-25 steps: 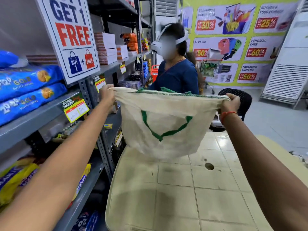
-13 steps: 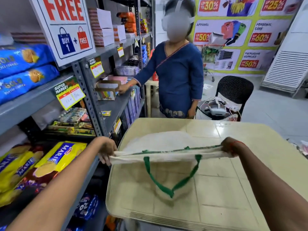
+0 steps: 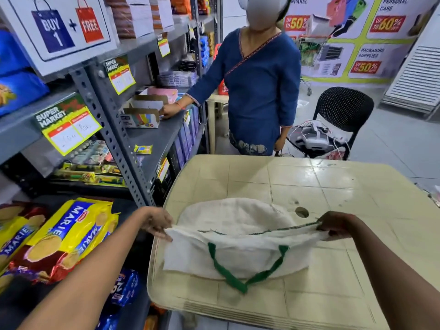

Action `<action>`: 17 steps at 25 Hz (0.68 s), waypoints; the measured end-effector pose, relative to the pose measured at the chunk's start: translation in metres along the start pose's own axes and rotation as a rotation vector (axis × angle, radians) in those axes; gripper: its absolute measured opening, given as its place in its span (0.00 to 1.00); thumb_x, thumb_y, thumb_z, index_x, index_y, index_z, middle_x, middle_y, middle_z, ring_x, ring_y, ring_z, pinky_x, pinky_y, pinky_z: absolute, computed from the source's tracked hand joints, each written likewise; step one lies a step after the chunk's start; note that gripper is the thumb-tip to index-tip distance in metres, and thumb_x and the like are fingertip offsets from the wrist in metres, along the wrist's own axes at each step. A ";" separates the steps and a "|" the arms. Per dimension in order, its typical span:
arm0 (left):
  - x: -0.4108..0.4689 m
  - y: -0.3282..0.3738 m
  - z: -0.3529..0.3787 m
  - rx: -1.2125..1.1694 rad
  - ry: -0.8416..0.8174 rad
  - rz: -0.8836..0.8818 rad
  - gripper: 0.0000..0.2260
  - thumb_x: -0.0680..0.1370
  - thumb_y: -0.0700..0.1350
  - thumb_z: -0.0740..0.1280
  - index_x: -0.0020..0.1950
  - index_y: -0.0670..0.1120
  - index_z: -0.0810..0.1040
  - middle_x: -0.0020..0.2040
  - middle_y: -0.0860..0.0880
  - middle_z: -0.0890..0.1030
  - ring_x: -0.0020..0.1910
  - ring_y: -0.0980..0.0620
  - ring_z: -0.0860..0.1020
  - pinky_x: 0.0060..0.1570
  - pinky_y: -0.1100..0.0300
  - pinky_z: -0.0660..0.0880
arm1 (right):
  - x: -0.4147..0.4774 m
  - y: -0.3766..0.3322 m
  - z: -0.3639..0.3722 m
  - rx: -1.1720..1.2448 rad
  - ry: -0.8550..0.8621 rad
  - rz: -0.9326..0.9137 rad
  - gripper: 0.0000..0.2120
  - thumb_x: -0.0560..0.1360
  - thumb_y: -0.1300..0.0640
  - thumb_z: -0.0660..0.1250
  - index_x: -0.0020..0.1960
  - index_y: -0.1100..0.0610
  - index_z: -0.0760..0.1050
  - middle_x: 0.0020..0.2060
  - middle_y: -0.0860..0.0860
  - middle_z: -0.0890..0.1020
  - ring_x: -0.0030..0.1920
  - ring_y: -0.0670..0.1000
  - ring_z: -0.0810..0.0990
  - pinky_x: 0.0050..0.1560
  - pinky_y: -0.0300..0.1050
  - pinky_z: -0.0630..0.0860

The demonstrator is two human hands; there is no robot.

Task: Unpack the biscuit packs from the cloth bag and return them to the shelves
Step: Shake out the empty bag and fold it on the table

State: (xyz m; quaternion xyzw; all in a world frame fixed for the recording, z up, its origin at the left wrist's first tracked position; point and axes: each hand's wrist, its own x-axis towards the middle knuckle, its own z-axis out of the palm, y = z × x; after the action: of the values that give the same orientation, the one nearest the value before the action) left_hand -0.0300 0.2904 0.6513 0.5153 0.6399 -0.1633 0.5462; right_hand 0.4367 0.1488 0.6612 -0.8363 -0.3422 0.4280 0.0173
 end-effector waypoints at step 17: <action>0.103 -0.003 0.065 0.454 0.700 0.460 0.29 0.70 0.64 0.67 0.65 0.48 0.69 0.62 0.46 0.69 0.58 0.44 0.73 0.51 0.54 0.72 | 0.088 -0.053 0.113 0.108 0.298 -0.282 0.25 0.72 0.55 0.72 0.65 0.62 0.71 0.60 0.62 0.77 0.59 0.60 0.76 0.58 0.48 0.74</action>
State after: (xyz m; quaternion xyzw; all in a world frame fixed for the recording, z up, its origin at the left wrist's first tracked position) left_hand 0.0155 0.2885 0.5378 0.7740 0.6029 0.0094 0.1933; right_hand 0.3601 0.2114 0.5447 -0.8321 -0.4259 0.3109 0.1721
